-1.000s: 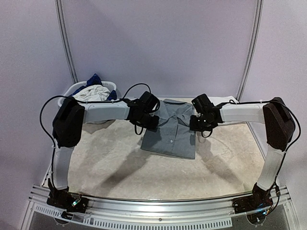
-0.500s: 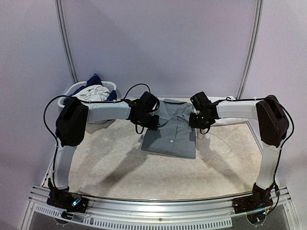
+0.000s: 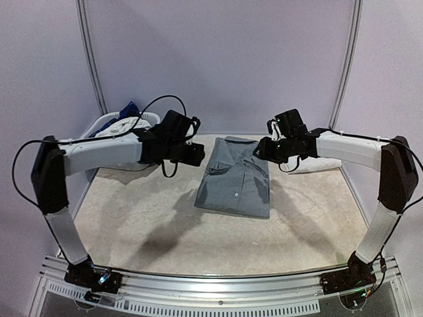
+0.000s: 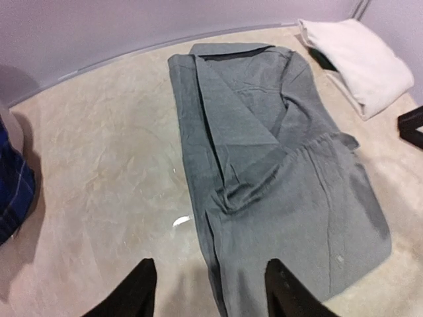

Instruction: Fold and stack the mixed laundry pile

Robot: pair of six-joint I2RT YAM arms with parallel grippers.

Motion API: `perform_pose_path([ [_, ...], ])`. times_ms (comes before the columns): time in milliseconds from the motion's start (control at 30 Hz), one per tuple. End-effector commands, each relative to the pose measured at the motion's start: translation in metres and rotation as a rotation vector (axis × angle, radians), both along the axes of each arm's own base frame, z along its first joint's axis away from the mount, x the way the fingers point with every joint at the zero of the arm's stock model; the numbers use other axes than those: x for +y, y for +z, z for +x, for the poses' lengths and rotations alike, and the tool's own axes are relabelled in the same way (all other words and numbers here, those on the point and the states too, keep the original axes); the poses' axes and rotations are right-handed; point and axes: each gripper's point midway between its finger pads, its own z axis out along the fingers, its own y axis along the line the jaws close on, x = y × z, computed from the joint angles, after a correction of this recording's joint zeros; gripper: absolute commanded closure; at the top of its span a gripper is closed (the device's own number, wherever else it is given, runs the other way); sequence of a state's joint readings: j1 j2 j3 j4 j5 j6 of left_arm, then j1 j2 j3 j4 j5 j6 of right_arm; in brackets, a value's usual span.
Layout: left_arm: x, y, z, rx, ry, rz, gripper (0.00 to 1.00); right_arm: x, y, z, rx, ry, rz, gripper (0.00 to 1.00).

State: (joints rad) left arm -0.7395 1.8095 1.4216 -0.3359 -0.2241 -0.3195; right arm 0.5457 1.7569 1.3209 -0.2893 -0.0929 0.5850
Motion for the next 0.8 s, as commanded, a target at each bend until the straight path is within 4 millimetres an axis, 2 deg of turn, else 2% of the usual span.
perform_pose_path([
  [0, -0.004, -0.006, -0.037, 0.025, -0.113, -0.12, 0.52, 0.072, 0.013, -0.045, 0.006, 0.32, 0.218, 0.61],
  [100, -0.007, -0.014, -0.061, 0.054, -0.174, -0.177, 0.59, 0.106, 0.007, -0.066, 0.046, 0.459, 0.301, 0.66],
  [200, -0.005, -0.023, -0.077, 0.073, -0.196, -0.203, 0.64, 0.12, -0.014, -0.069, 0.102, 0.499, 0.362, 0.75],
  [333, -0.009, -0.031, -0.09, 0.088, -0.25, -0.234, 0.66, 0.126, -0.041, -0.068, 0.157, 0.506, 0.364, 0.83],
  [500, -0.028, -0.039, -0.094, 0.107, -0.299, -0.28, 0.71, 0.13, -0.067, -0.065, 0.217, 0.533, 0.359, 0.85],
  [767, -0.04, -0.053, -0.093, 0.137, -0.288, -0.277, 0.73, 0.121, -0.097, -0.054, 0.275, 0.543, 0.396, 0.84],
])
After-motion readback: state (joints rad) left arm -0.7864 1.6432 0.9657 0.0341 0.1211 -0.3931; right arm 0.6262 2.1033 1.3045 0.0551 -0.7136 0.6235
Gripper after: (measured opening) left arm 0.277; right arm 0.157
